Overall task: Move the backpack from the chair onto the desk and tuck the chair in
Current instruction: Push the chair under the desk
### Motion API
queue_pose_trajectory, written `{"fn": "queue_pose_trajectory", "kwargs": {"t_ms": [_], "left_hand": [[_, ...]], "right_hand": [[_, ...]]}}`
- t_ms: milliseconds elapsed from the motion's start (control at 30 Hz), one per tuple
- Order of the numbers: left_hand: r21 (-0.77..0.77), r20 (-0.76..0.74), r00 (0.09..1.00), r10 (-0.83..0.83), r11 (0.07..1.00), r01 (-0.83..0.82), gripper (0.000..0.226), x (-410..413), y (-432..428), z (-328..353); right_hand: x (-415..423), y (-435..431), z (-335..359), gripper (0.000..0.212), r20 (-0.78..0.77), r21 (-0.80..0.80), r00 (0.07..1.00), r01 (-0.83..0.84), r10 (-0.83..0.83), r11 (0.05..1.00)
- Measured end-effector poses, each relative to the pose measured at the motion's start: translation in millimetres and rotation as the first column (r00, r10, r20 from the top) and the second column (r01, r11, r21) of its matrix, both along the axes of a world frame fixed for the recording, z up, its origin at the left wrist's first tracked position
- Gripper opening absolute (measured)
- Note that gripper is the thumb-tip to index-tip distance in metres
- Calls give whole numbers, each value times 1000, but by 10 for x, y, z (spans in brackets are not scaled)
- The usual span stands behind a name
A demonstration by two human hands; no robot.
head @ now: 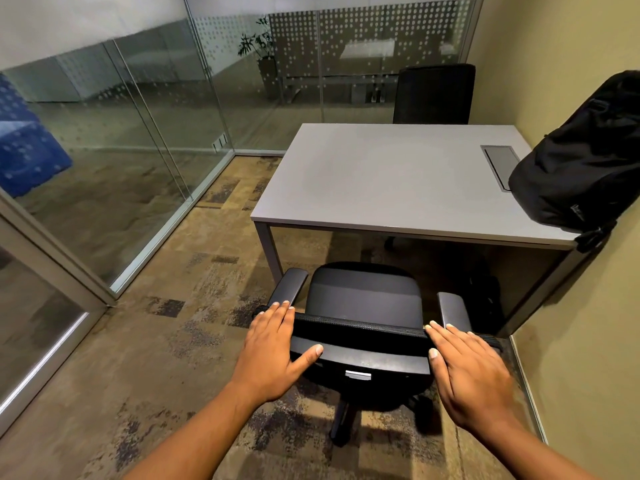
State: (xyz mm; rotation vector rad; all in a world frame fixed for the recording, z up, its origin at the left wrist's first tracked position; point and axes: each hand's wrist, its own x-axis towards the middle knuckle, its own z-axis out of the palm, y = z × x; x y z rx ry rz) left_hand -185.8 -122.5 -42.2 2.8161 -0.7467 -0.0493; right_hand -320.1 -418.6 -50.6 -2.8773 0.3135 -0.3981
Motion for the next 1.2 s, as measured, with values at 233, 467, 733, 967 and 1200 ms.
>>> {"fn": "queue_pose_trajectory", "kwargs": {"t_ms": [233, 467, 733, 967, 1200], "left_hand": [[12, 7, 1000, -3, 1000, 3, 97, 159, -158, 3], [-13, 23, 1000, 0, 1000, 0, 100, 443, -307, -56], [-86, 39, 999, -6, 996, 10, 97, 819, -434, -116], [-75, 28, 999, 43, 996, -41, 98, 973, -665, -40], [-96, 24, 999, 34, 995, -32, 99, 1101, -802, -54]], "right_hand": [[168, -156, -11, 50, 5, -16, 1000, 2, -2, 1000], [414, -295, 15, 50, -25, -35, 1000, 8, -9, 999], [745, -370, 39, 51, -69, -33, 997, 37, -39, 999], [1005, -515, 42, 54, -107, -90, 986, 116, -126, 989], [1191, -626, 28, 61, -72, -160, 974, 201, -215, 966]]}}
